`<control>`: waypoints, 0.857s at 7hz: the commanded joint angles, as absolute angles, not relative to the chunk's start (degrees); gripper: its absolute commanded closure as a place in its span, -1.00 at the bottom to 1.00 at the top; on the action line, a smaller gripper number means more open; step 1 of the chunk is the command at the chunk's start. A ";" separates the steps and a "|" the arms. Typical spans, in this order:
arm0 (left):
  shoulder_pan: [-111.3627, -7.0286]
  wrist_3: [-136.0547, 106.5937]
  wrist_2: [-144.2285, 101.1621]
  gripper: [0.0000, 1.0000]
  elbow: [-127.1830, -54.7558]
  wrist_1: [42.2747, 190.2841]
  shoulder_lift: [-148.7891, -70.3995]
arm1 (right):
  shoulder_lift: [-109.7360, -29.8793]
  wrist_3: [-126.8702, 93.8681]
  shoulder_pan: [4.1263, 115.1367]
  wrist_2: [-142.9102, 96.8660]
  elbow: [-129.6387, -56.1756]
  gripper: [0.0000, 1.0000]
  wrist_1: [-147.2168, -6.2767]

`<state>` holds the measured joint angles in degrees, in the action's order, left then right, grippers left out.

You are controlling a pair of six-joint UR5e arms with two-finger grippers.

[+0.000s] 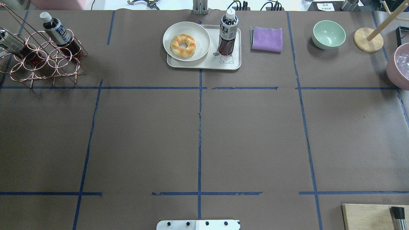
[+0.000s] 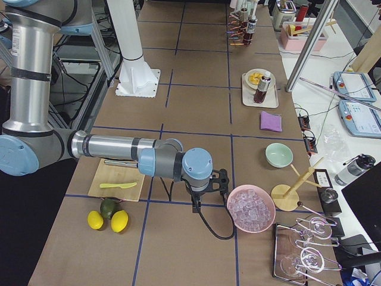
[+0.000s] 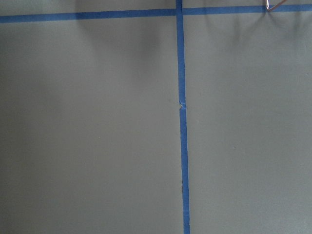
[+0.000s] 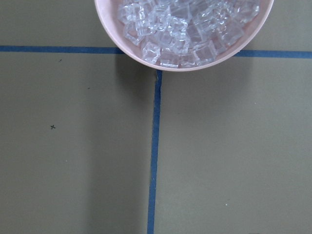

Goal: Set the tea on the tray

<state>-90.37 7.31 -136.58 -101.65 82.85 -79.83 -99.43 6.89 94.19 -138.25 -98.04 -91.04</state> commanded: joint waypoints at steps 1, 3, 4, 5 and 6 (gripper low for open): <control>-90.35 7.29 -136.58 -1.00 -101.69 82.88 -79.89 | -99.67 3.96 94.22 -138.94 -97.39 -1.00 -89.21; -90.35 7.29 -136.58 -1.00 -101.60 82.79 -79.89 | -99.76 4.04 94.22 -143.52 -95.89 -1.00 -89.12; -90.44 7.29 -136.58 -1.00 -101.51 82.88 -79.89 | -99.67 4.13 94.22 -143.53 -95.89 -1.00 -89.12; -90.35 7.29 -136.58 -1.00 -101.51 82.88 -79.89 | -99.67 4.13 94.22 -143.53 -95.89 -1.00 -89.12; -90.35 7.29 -136.58 -1.00 -101.34 82.88 -79.89 | -99.67 4.13 94.22 -143.53 -95.98 -1.00 -89.03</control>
